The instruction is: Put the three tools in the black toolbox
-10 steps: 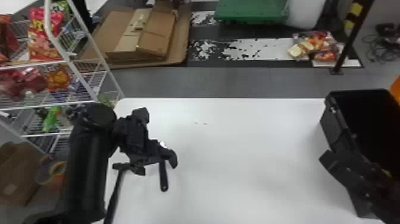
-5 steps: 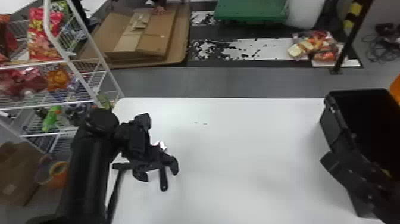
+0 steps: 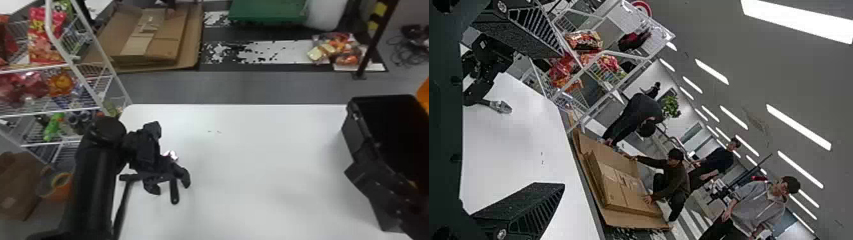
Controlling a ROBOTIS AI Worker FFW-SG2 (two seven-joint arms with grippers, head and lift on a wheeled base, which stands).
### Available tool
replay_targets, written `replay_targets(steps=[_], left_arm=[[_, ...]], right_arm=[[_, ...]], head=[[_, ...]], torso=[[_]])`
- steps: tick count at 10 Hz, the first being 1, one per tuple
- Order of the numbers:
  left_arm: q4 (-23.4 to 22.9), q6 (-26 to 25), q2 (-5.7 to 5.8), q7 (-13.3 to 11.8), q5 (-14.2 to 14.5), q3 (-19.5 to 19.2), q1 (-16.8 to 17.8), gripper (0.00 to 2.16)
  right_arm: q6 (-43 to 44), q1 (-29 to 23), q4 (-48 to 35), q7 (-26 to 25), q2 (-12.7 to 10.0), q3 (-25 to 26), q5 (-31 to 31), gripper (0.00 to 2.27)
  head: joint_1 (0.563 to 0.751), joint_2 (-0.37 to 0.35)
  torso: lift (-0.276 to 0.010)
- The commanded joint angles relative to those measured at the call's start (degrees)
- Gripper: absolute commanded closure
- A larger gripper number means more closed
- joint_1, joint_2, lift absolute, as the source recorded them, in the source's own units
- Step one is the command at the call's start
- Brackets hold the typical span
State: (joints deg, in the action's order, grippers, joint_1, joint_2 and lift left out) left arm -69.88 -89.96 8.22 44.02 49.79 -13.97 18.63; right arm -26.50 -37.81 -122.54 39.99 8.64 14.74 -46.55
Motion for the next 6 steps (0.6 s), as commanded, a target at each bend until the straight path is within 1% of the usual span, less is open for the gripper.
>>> replay_targets(steps=[1, 3, 4, 6], left_arm=[[0.0, -0.1, 0.04, -0.3, 0.1, -0.1, 0.0, 0.31], [0.5, -0.1, 0.13, -0.9, 0.1, -0.3, 0.0, 0.34], [0.5, -0.1, 0.22, -0.9, 0.1, -0.3, 0.0, 0.51], [0.7, -0.1, 0.30, -1.0, 0.2, -0.4, 0.0, 0.52]], right_arm=[[0.0, -0.1, -0.1, 0.0, 0.0, 0.0, -0.1, 0.08], [-0.2, -0.2, -0.2, 0.2, 0.0, 0.0, -0.2, 0.08], [-0.2, -0.2, -0.2, 0.2, 0.0, 0.0, -0.3, 0.08], [0.0, -0.3, -0.2, 0.5, -0.1, 0.0, -0.6, 0.08]], head=[[0.695, 0.153], [0.695, 0.151], [0.695, 0.151], [0.695, 0.154]], torso=[[-0.055], [-0.055], [-0.055], [-0.055]])
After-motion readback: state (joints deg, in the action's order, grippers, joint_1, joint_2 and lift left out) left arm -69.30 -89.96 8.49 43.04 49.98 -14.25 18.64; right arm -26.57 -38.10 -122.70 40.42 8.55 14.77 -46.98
